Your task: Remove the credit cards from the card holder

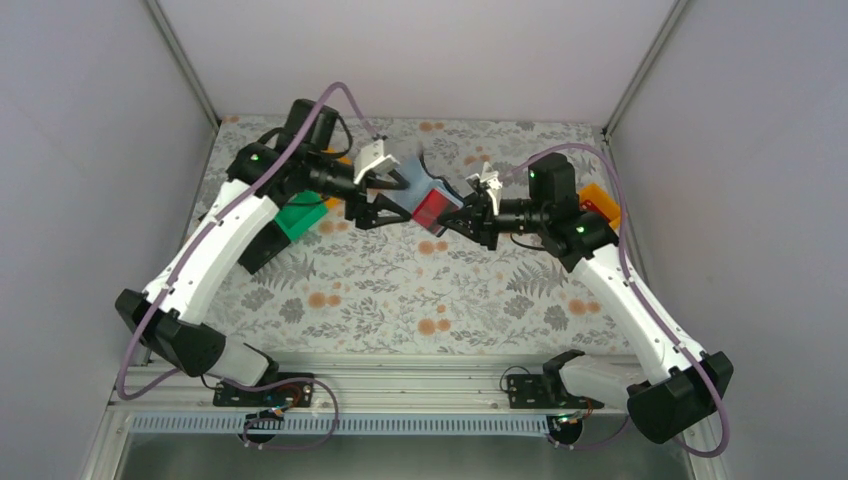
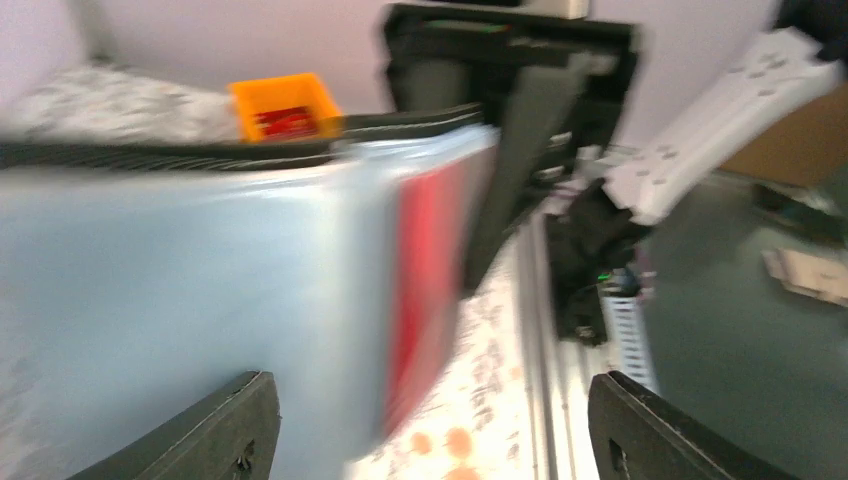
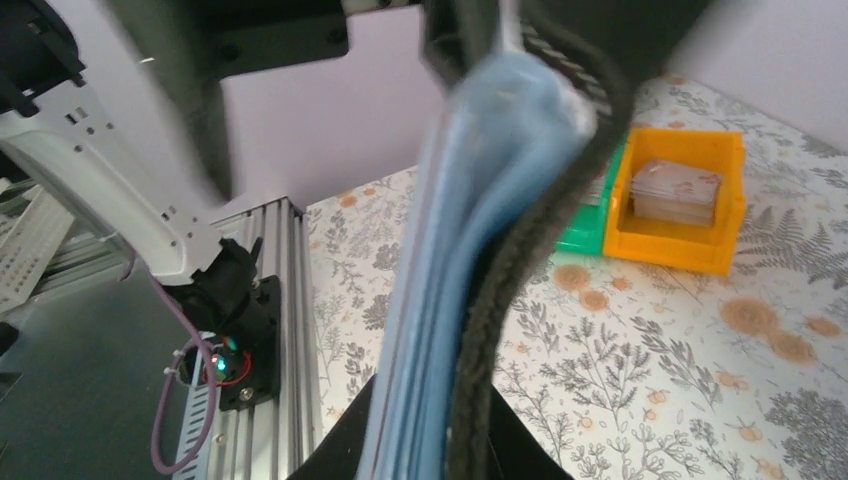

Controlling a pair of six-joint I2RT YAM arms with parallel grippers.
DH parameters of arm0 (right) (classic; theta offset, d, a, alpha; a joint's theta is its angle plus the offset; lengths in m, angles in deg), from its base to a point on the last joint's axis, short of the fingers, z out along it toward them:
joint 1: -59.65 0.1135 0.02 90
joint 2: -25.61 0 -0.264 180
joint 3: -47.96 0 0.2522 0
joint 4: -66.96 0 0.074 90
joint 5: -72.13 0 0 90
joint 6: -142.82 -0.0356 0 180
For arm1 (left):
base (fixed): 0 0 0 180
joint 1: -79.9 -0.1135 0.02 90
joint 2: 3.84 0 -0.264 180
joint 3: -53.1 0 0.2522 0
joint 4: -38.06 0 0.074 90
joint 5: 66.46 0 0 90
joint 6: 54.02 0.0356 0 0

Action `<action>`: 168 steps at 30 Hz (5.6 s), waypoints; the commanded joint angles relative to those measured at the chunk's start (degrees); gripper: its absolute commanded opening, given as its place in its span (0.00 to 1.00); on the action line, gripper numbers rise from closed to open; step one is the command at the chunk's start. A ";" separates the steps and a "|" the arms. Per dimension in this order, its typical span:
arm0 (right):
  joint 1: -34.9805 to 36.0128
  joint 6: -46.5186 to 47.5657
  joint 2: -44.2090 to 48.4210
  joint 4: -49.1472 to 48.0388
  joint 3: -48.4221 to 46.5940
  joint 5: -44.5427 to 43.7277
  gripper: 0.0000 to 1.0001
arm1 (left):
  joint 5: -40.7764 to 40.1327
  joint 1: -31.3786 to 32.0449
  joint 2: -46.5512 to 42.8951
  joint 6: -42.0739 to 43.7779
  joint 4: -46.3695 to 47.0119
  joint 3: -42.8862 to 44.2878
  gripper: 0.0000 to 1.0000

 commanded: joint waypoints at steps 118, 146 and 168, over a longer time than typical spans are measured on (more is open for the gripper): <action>6.08 -15.38 0.36 -19.92 9.76 3.26 0.04 | 13.13 -4.51 -2.65 -3.60 10.41 -16.25 0.49; 4.54 -15.74 0.90 -22.03 7.77 -2.05 0.04 | 13.71 3.00 -2.19 2.75 5.99 -14.46 0.15; 2.67 -20.30 -5.93 -24.73 15.74 -10.85 0.05 | 13.61 -9.01 2.46 -8.04 19.58 -30.15 0.02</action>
